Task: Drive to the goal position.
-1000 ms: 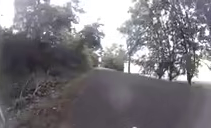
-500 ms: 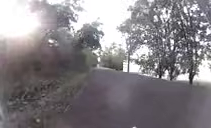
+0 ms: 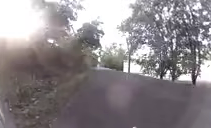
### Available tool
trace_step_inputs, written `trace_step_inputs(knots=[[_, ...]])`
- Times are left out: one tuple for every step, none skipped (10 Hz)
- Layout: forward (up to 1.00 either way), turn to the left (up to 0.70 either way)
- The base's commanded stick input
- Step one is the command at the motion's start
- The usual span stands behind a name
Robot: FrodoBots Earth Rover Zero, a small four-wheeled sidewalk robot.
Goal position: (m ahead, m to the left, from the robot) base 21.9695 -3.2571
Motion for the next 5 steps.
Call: trace_step_inputs(knots=[[0.70,0.00],[0.70,0.00],[0.70,0.00],[0.70,0.00],[0.70,0.00]])
